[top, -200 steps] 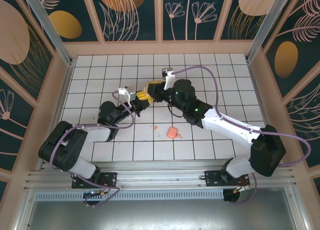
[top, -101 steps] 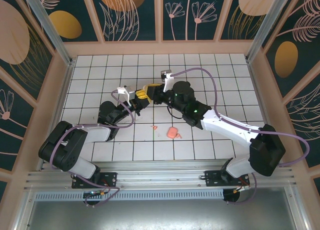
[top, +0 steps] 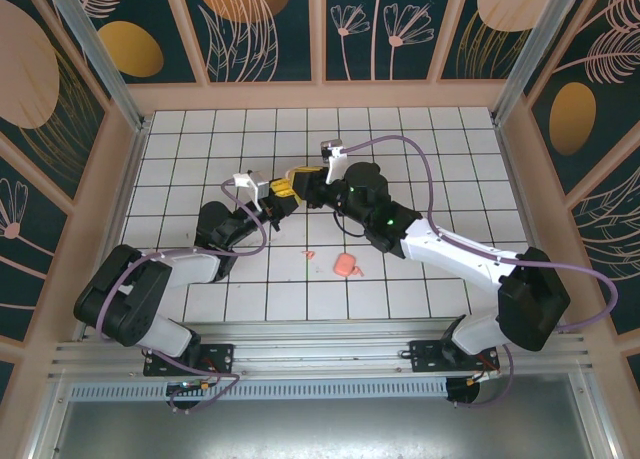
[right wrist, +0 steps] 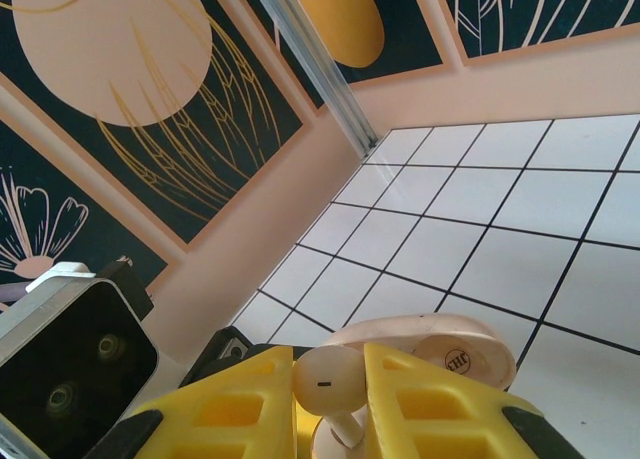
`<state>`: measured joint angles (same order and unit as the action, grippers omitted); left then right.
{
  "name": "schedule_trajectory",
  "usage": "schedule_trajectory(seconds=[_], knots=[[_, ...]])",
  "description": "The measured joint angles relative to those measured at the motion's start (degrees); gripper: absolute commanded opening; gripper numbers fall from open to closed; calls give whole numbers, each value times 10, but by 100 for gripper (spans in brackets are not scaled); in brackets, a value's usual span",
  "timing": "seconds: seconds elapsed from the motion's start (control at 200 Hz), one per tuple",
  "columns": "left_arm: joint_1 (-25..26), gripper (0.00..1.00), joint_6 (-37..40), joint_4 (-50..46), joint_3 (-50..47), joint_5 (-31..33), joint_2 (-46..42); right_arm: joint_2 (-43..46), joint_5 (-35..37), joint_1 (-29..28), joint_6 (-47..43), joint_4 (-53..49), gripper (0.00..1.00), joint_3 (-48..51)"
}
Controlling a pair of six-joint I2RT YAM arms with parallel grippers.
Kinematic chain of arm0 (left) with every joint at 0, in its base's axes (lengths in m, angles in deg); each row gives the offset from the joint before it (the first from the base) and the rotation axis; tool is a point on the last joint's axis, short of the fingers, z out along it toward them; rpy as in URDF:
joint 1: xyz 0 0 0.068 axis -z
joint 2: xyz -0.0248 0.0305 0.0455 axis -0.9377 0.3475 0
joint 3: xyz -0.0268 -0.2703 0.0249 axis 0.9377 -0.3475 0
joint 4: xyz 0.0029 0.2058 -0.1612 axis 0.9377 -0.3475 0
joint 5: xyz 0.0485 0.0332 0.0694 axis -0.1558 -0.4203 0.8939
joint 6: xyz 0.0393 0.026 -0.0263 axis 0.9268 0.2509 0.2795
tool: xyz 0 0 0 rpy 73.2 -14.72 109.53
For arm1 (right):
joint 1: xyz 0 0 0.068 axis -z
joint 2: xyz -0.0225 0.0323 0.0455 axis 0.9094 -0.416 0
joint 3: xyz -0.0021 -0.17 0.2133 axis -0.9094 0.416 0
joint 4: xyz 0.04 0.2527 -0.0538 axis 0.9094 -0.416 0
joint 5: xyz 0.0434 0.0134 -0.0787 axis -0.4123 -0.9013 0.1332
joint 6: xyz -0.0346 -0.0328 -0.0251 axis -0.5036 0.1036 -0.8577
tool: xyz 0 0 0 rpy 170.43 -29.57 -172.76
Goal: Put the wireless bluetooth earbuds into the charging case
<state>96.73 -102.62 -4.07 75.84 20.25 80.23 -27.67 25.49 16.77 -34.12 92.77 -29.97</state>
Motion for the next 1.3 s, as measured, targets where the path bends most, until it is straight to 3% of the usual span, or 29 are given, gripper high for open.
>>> schedule_trajectory(seconds=[1.296], knots=[[4, 6, 24, -44, -1, -13, -32, 32, 3, -2, -4, -32, 21, 14]])
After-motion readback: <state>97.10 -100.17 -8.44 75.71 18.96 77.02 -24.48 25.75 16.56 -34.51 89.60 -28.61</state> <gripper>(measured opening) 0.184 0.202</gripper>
